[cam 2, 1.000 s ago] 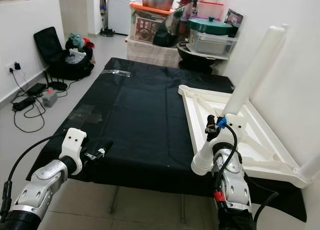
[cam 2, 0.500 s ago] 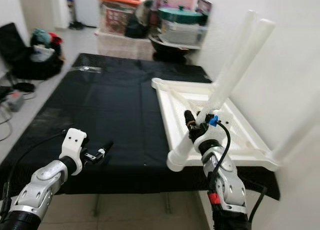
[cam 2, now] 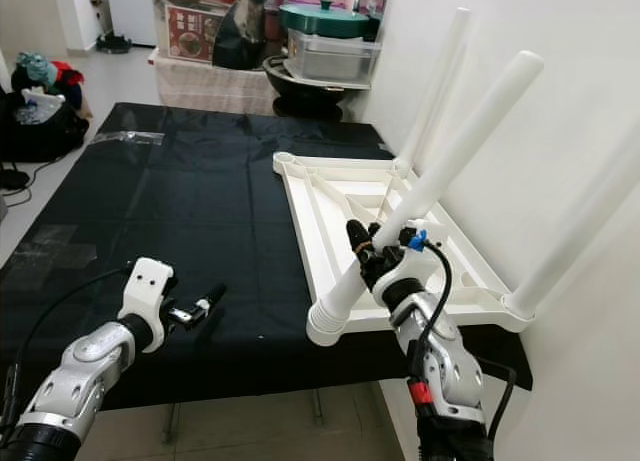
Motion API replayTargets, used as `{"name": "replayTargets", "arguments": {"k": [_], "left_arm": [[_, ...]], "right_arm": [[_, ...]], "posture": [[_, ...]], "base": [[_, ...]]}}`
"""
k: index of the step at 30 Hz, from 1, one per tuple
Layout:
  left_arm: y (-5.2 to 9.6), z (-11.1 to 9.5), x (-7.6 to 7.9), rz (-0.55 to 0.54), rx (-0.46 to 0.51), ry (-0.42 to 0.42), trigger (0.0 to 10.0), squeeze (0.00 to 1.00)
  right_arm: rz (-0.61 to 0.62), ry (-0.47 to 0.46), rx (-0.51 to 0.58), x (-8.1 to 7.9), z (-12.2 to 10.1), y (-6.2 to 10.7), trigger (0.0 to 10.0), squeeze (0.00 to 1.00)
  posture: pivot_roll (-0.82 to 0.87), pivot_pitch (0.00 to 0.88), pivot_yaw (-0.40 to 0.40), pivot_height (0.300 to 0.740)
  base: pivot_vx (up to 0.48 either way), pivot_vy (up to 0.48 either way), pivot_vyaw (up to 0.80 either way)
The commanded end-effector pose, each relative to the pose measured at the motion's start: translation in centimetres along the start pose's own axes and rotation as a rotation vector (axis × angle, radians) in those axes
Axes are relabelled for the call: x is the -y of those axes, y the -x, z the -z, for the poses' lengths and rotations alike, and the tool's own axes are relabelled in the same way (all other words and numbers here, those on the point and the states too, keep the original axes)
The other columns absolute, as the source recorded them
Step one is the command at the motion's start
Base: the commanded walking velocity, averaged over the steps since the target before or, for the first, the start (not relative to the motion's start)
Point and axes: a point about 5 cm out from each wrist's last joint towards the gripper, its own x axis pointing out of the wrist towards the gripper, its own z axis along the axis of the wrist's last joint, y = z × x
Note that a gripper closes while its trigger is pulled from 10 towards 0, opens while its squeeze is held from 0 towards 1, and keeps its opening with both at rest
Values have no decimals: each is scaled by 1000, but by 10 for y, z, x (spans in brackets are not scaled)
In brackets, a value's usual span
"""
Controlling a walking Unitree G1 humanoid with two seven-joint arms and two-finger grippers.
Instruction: Building children table
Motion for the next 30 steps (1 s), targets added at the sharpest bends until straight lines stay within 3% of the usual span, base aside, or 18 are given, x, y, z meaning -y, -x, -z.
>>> {"name": "replayTargets", "arguments": {"k": [1, 12, 16, 19, 20, 22, 27, 30], "left_arm": [[2, 3, 1, -1, -17, -4, 10000, 0], [3, 3, 0, -5, -21, -7, 10000, 0], [4, 4, -1, -5, -23, -9, 10000, 0], [4, 4, -1, -6, -24, -10, 10000, 0], [4, 4, -1, -6, -24, -10, 10000, 0], [4, 4, -1, -6, -25, -10, 10000, 0], [2, 4, -1, -3, -24, -9, 10000, 0], [2, 3, 0, -2, -23, -9, 10000, 0]], "right_arm": [[117, -54, -298, 23, 59, 12, 10000, 0], [164, -95, -350, 31, 66, 7, 10000, 0], [166, -70, -353, 32, 65, 6, 10000, 0], [137, 108, -293, 26, 53, 4, 10000, 0], [137, 108, -293, 26, 53, 4, 10000, 0], [113, 203, -255, 18, 45, 3, 10000, 0], [76, 297, -252, 7, 46, 6, 10000, 0], [74, 302, -251, 6, 47, 7, 10000, 0]], "posture": [[52, 0, -112, 740], [58, 0, -115, 740], [58, 0, -113, 740], [57, 0, -112, 740], [57, 0, -112, 740], [54, 0, -109, 740], [51, 0, -106, 740], [50, 0, -105, 740]], "base": [[0, 0, 0], [0, 0, 0], [0, 0, 0], [0, 0, 0], [0, 0, 0], [0, 0, 0], [0, 0, 0], [0, 0, 0]]}}
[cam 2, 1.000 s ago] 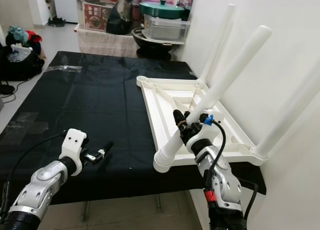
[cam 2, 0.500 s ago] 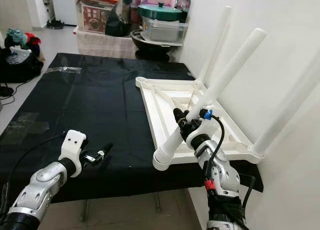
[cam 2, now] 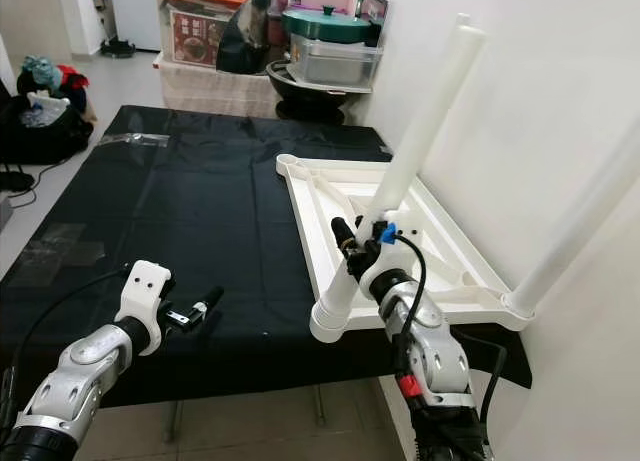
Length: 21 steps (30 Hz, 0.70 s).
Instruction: Building children table
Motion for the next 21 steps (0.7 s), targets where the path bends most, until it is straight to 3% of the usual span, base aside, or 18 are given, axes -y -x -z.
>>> {"name": "replayTargets", "arguments": {"k": [1, 18, 21], "left_arm": [[-1, 0, 1, 3, -7, -7, 10000, 0], [0, 2, 1, 3, -9, -6, 10000, 0], [0, 2, 1, 4, -10, -7, 10000, 0]], "right_arm": [[74, 49, -256, 11, 52, 12, 10000, 0], [83, 86, -247, 5, 55, 19, 10000, 0], [16, 104, -203, 0, 51, 19, 10000, 0]], "posture": [[49, 0, -105, 740], [49, 0, -106, 740], [52, 0, -103, 740]], "base": [[0, 0, 0], [0, 0, 0], [0, 0, 0]]}}
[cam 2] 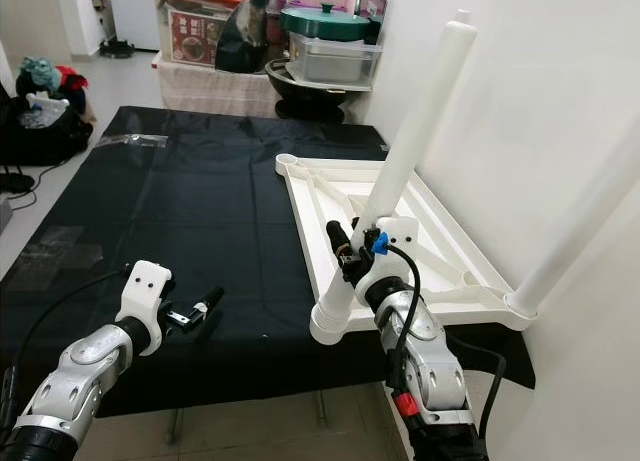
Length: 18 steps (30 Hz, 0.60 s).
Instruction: Building children table
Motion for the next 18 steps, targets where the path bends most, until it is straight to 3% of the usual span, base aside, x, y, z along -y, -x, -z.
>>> {"name": "replayTargets", "arguments": {"k": [1, 4, 18], "left_arm": [[0, 2, 1, 4, -9, -7, 10000, 0], [1, 2, 1, 2, -10, -7, 10000, 0], [3, 3, 0, -5, -13, -3, 10000, 0]], "right_arm": [[21, 71, -237, 5, 49, 12, 10000, 0], [-86, 81, -188, -1, 37, 11, 10000, 0], [-174, 177, -203, -17, 37, 12, 10000, 0]], "posture": [[52, 0, -103, 740], [51, 0, -107, 740], [58, 0, -114, 740]], "base": [[0, 0, 0], [0, 0, 0], [0, 0, 0]]}}
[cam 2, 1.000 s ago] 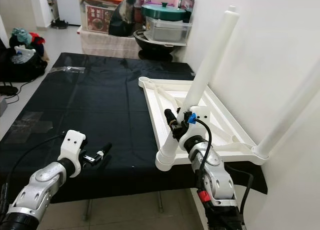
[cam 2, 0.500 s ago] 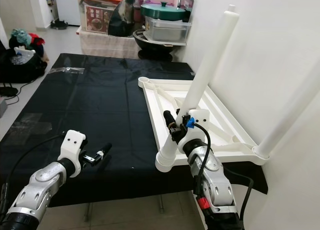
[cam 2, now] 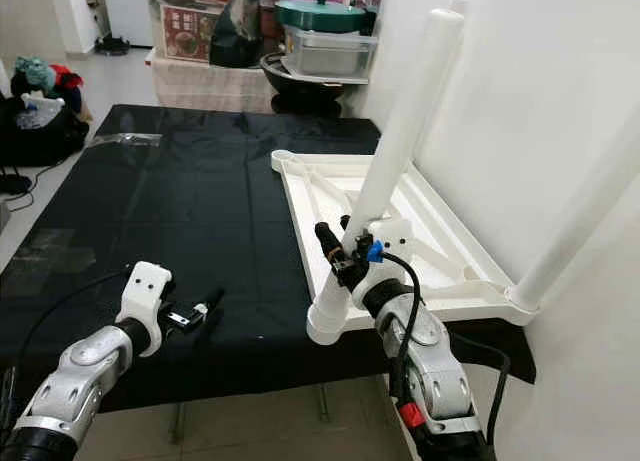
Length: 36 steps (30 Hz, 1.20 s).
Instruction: Building children table
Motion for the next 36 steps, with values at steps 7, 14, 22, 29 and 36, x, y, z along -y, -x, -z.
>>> {"name": "replayTargets", "arguments": {"k": [7, 14, 22, 29, 36], "left_arm": [[1, 0, 0, -1, -5, -7, 10000, 0], [0, 1, 2, 1, -5, -4, 10000, 0], [2, 2, 1, -3, -8, -2, 10000, 0], [1, 2, 2, 3, -9, 1, 10000, 0], [1, 2, 2, 3, -11, 0, 10000, 0]], "right_arm": [[-59, 79, -246, -10, 45, 9, 10000, 0], [-94, 113, -257, -15, 44, 5, 10000, 0], [-49, 32, -251, -8, 44, 5, 10000, 0], [61, -121, -235, 7, 48, 8, 10000, 0], [100, -196, -238, 8, 55, 11, 10000, 0]], "posture": [[53, 0, -113, 740], [56, 0, -119, 740], [55, 0, -120, 740], [49, 0, -114, 740], [52, 0, -113, 740]], "base": [[0, 0, 0], [0, 0, 0], [0, 0, 0], [0, 0, 0], [0, 0, 0]]}}
